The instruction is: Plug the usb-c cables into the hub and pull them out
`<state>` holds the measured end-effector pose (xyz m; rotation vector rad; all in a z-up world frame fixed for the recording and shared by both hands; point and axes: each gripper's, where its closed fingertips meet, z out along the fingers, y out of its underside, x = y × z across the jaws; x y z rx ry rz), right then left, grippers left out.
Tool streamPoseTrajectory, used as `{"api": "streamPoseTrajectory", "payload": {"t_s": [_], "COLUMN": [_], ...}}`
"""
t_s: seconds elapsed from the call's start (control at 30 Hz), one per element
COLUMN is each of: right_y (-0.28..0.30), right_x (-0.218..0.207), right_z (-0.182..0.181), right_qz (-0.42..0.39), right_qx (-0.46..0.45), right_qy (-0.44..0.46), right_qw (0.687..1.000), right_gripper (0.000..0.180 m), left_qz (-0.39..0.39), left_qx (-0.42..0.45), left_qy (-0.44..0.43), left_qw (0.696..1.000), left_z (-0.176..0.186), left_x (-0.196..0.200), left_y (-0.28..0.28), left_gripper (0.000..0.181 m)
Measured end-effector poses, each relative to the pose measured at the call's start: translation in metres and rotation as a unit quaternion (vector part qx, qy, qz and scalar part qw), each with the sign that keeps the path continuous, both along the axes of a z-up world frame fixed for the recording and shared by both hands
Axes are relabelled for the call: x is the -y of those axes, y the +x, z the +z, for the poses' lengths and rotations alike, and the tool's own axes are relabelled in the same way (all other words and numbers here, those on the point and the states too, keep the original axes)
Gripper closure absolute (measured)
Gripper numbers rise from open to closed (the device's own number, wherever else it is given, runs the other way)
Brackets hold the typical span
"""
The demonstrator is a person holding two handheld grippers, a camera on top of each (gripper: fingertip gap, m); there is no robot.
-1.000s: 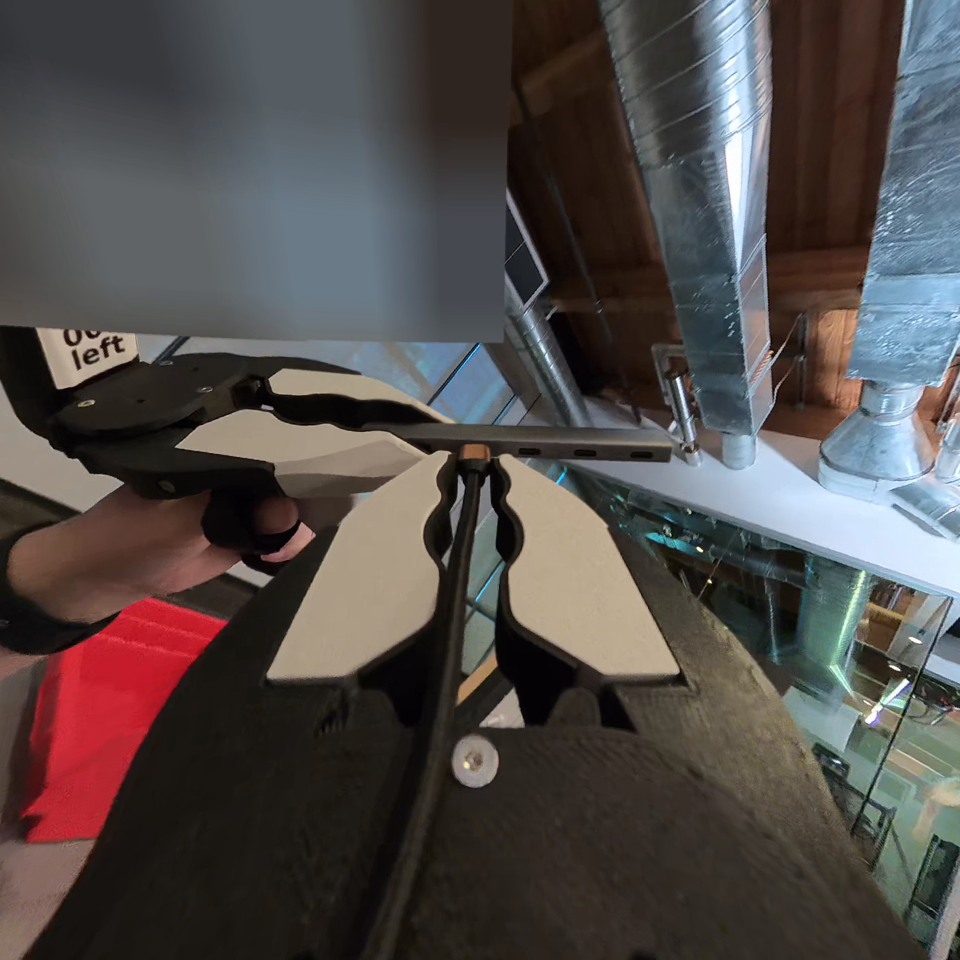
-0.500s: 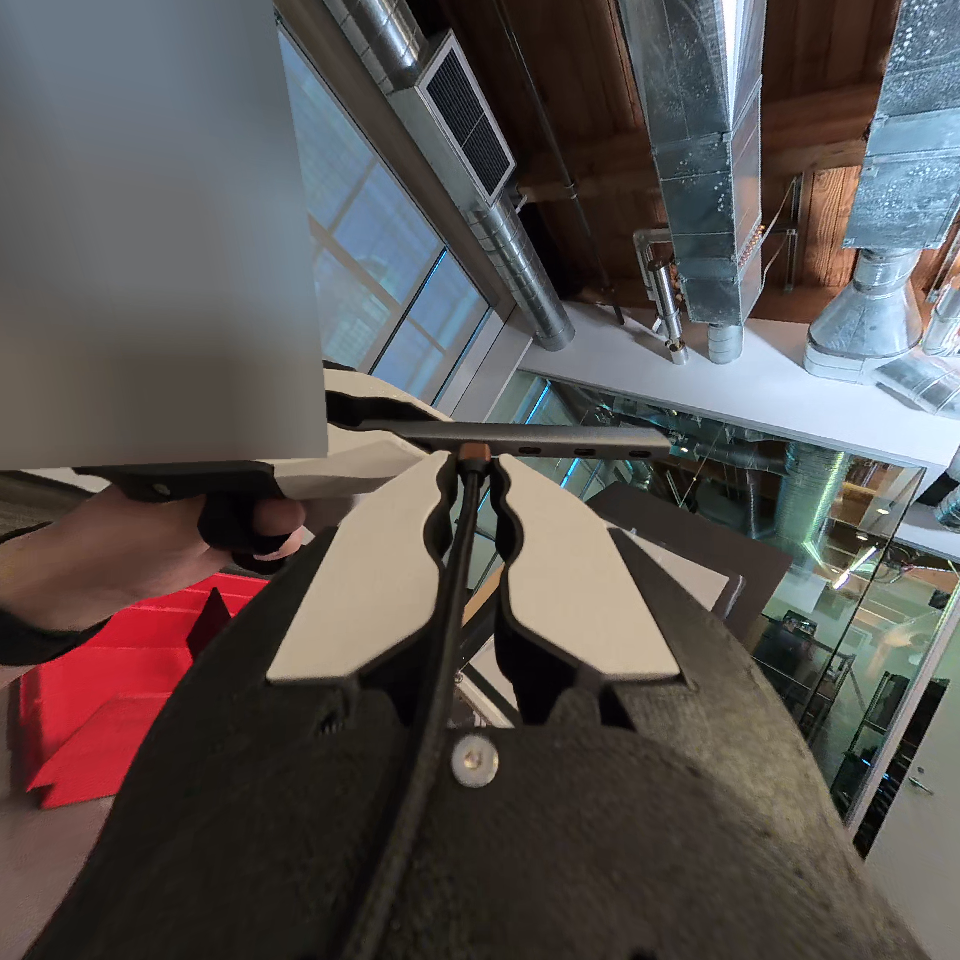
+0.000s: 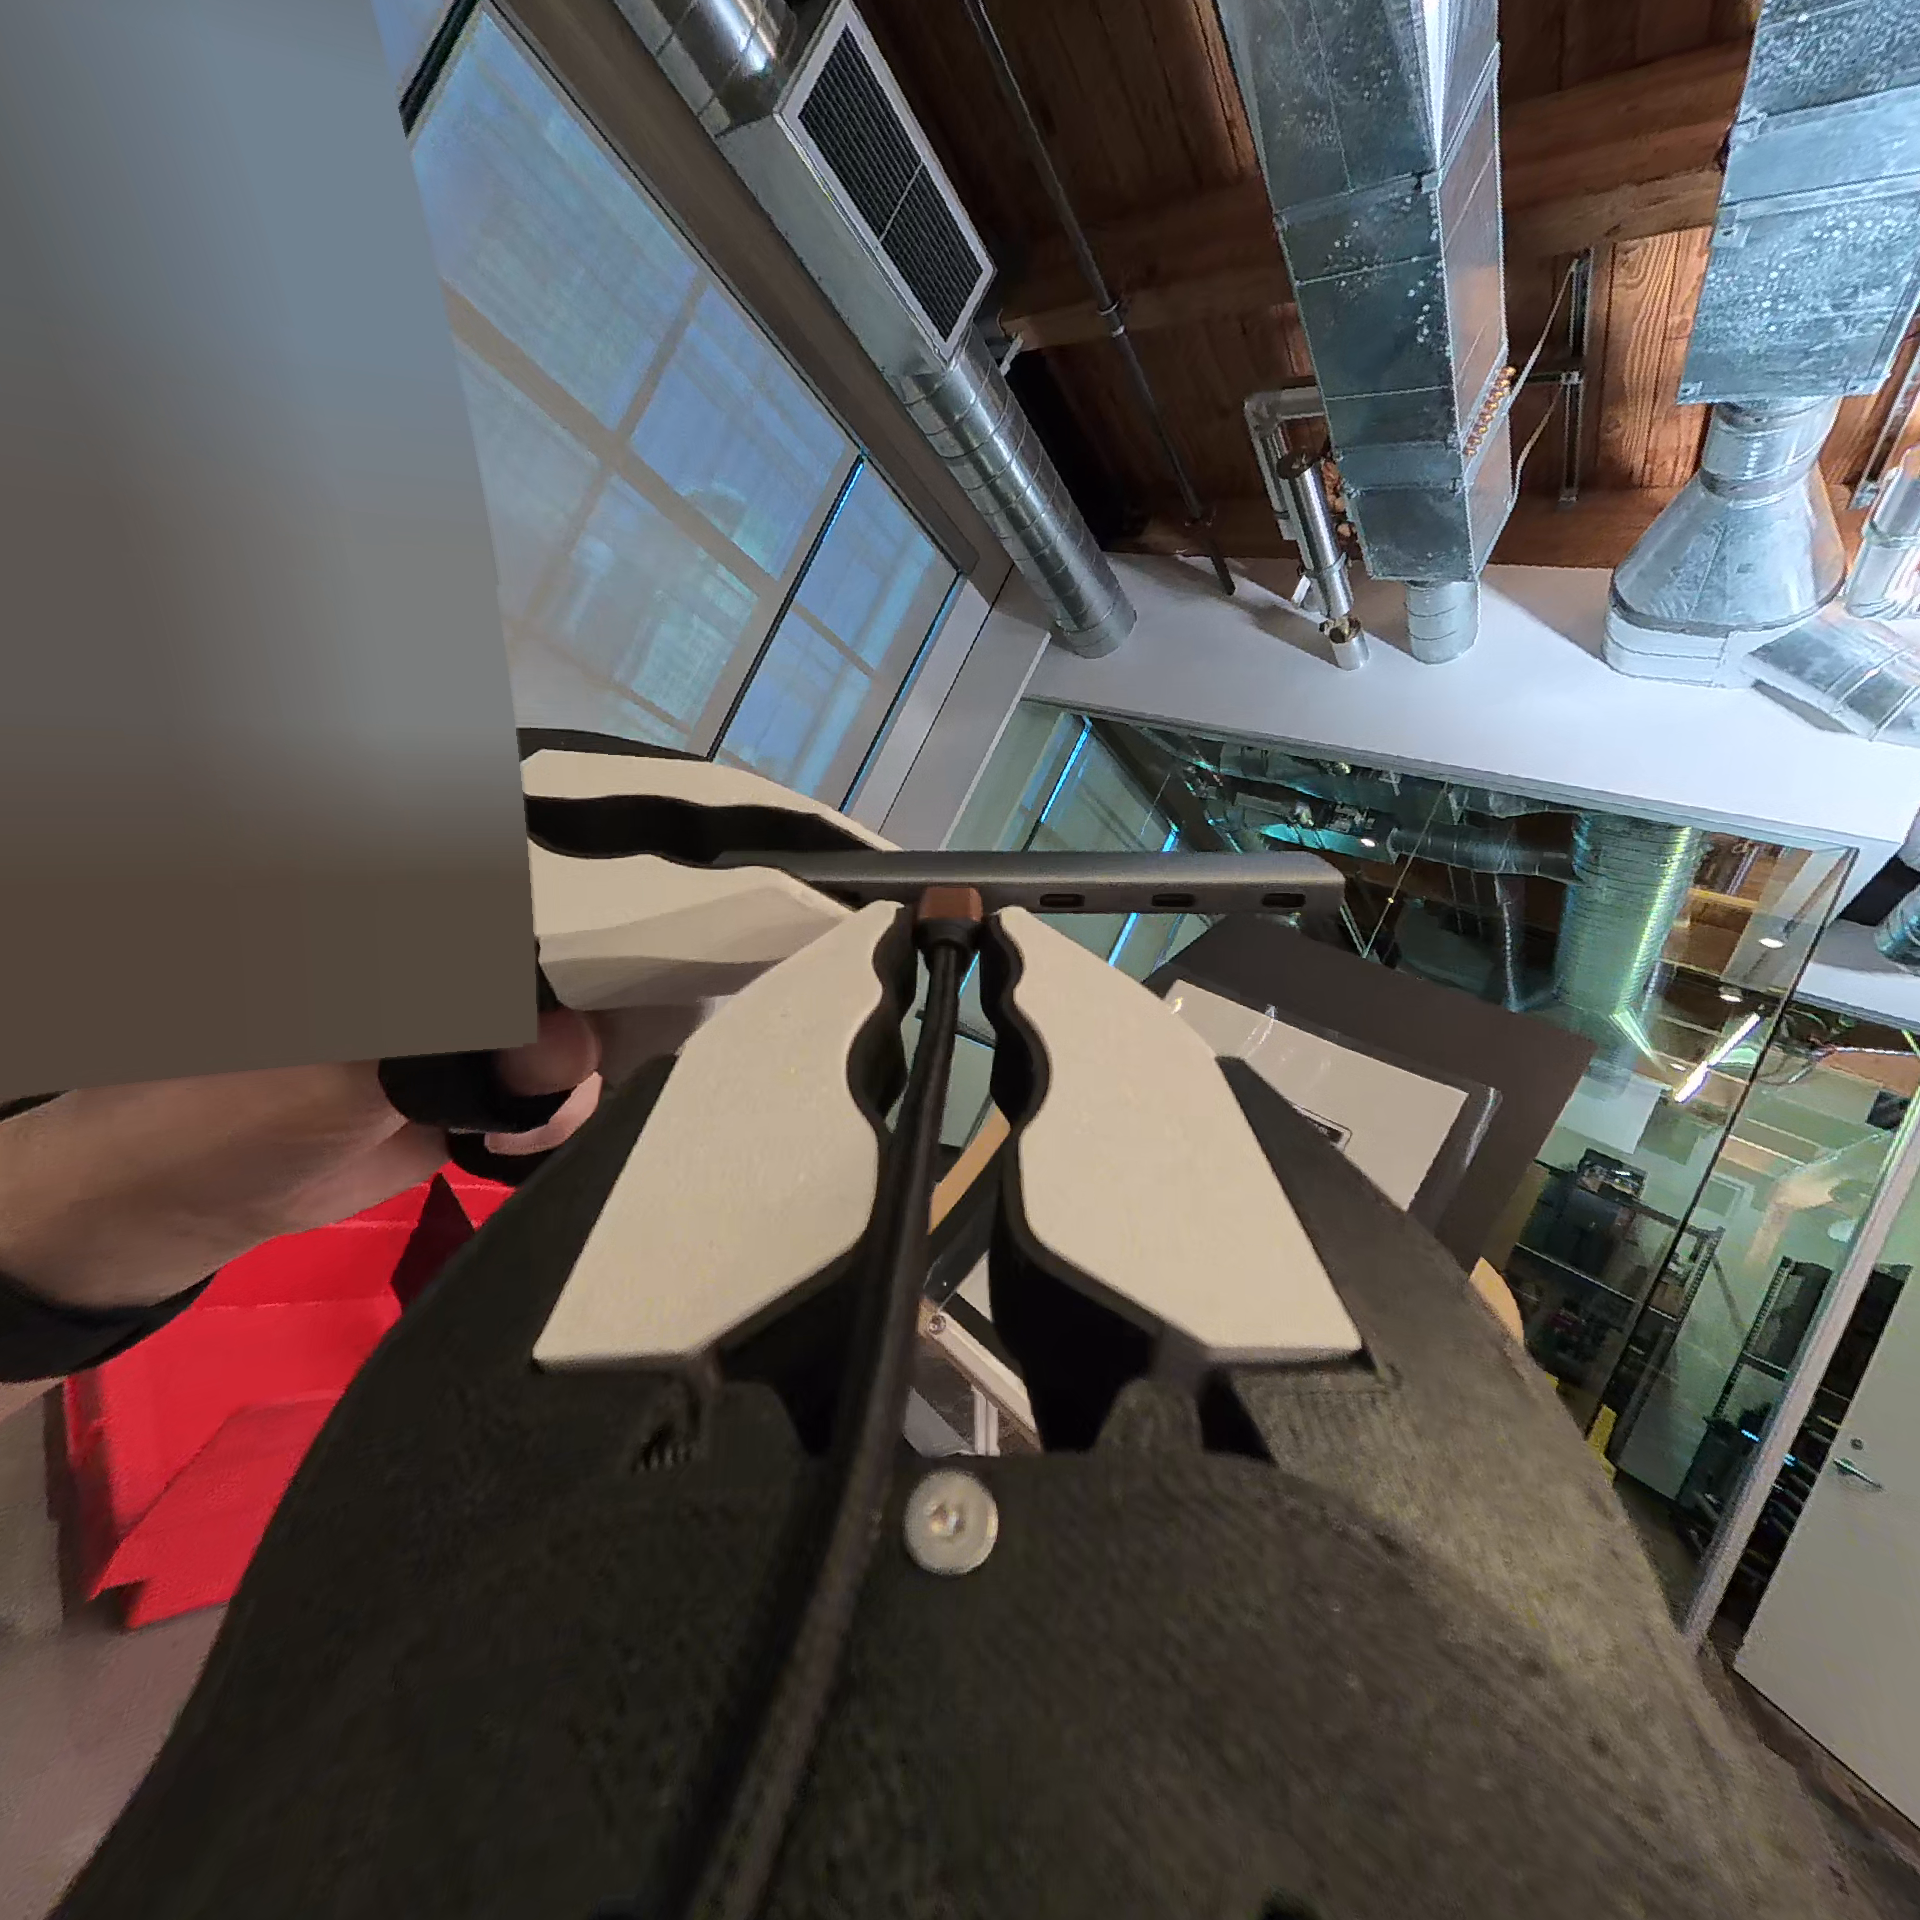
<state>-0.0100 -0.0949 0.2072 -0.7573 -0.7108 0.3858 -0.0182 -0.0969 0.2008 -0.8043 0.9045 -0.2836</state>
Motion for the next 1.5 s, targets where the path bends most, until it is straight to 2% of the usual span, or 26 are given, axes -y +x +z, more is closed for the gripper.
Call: {"api": "streamPoseTrajectory", "payload": {"t_s": [0.33, 0.43, 0.53, 0.6, 0.67, 0.73, 0.87, 0.97, 1.1, 1.23, 1.3, 1.37, 1.4, 1.5], "right_y": [0.000, -0.003, -0.005, -0.008, -0.011, -0.019, -0.045, -0.064, -0.068, -0.057, -0.047, -0.043, -0.040, -0.036], "right_x": [-0.004, -0.019, -0.029, -0.038, -0.057, -0.074, -0.094, -0.092, -0.088, -0.084, -0.088, -0.079, -0.079, -0.082], "right_z": [-0.001, -0.009, -0.021, -0.037, -0.061, -0.090, -0.165, -0.218, -0.287, -0.324, -0.340, -0.351, -0.355, -0.359], "right_qz": [0.004, -0.008, 0.012, 0.047, 0.069, 0.098, 0.149, 0.160, 0.111, 0.089, 0.054, 0.057, 0.051, 0.033], "right_qx": [0.001, 0.028, 0.060, 0.099, 0.127, 0.149, 0.209, 0.270, 0.396, 0.447, 0.444, 0.456, 0.465, 0.501], "right_qy": [-0.005, -0.016, -0.023, -0.065, -0.148, -0.228, -0.388, -0.447, -0.475, -0.518, -0.575, -0.611, -0.610, -0.572], "right_qw": [1.000, 0.999, 0.998, 0.992, 0.978, 0.957, 0.886, 0.837, 0.778, 0.724, 0.685, 0.645, 0.639, 0.649], "right_gripper": [0.167, 0.166, 0.157, 0.159, 0.160, 0.160, 0.160, 0.162, 0.162, 0.164, 0.169, 0.169, 0.169, 0.162], "left_qz": [0.013, 0.059, 0.088, 0.066, 0.016, -0.018, -0.069, -0.102, -0.123, -0.140, -0.143, -0.145, -0.146, -0.145], "left_qx": [-0.014, -0.046, -0.047, -0.068, -0.104, -0.130, -0.154, -0.159, -0.152, -0.146, -0.145, -0.150, -0.152, -0.156], "left_qy": [-0.003, 0.003, -0.008, -0.042, -0.068, -0.070, -0.056, -0.047, -0.047, -0.040, -0.037, -0.034, -0.034, -0.033], "left_qw": [1.000, 0.997, 0.995, 0.995, 0.992, 0.989, 0.984, 0.981, 0.980, 0.979, 0.978, 0.977, 0.977, 0.977], "left_z": [-0.001, -0.006, -0.003, -0.007, -0.016, -0.022, -0.028, -0.030, -0.028, -0.024, -0.023, -0.024, -0.025, -0.025], "left_x": [-0.004, -0.018, -0.033, -0.038, -0.032, -0.023, -0.006, 0.003, 0.010, 0.019, 0.022, 0.025, 0.026, 0.026], "left_y": [-0.001, -0.006, -0.029, -0.045, -0.055, -0.064, -0.072, -0.078, -0.090, -0.097, -0.099, -0.098, -0.098, -0.097], "left_gripper": [0.156, 0.157, 0.157, 0.157, 0.157, 0.157, 0.157, 0.157, 0.157, 0.157, 0.157, 0.157, 0.157, 0.157]}}
